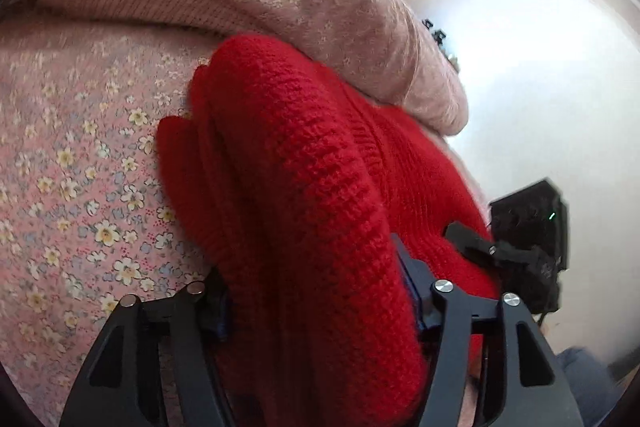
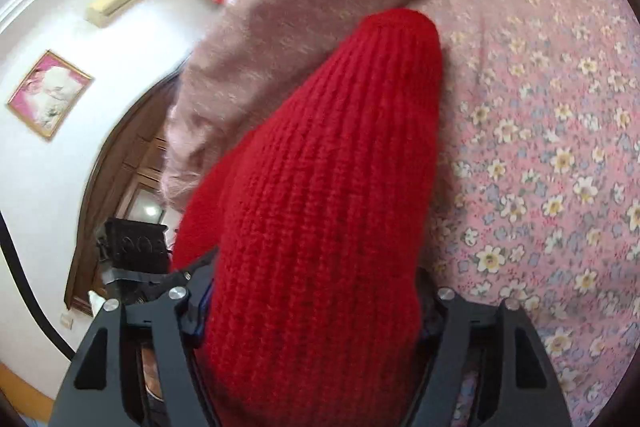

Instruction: Fold small clothes

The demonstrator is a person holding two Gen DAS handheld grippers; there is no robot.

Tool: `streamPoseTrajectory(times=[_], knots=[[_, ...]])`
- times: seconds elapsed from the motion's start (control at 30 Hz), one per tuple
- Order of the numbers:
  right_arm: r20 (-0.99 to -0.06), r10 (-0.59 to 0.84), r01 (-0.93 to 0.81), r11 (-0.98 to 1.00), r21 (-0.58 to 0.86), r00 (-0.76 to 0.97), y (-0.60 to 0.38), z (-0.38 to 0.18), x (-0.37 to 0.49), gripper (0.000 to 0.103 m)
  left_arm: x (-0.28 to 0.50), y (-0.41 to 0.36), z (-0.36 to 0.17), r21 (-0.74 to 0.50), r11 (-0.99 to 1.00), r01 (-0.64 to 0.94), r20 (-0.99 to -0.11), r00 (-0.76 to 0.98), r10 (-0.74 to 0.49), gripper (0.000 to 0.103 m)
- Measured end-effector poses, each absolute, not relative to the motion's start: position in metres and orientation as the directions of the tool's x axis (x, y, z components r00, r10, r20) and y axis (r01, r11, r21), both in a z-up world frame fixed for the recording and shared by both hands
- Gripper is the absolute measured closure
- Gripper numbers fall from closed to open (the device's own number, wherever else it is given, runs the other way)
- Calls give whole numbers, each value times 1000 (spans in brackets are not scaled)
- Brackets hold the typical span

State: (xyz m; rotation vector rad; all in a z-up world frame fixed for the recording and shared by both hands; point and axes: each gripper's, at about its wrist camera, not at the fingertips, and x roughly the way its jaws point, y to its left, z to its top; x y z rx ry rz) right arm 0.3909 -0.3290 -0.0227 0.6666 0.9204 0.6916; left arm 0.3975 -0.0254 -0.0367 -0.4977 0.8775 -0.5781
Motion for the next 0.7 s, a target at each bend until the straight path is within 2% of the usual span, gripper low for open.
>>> streamPoseTrajectory(times=[0.03,0.2,0.27,0.37,0.53,0.63,0.7], knots=[[-489,762,-237,615,752,424,-327,-21,391,27,397,-26,-36,-614,747,256,-573,506,-644,42],[-499,747,-226,630,743,439,-323,-17,392,18,397,-32,-23,-523,829,198,-659,523,-541,22],[-518,732,-222,649,728,441,-321,-13,391,14,397,-37,-15,-488,852,187,-681,529,-506,21],[-563,676,-218,710,669,475,-311,0,387,0,393,-43,0,-419,887,196,-699,554,-452,21],[-632,577,-252,808,532,518,-305,26,376,0,377,-48,33,-278,941,195,-694,636,-337,21],[-596,550,-280,827,487,585,-309,46,362,0,356,-55,53,-208,956,205,-667,685,-292,21],[-537,540,-310,831,461,648,-311,64,345,0,344,-62,68,-158,967,199,-639,727,-253,21]])
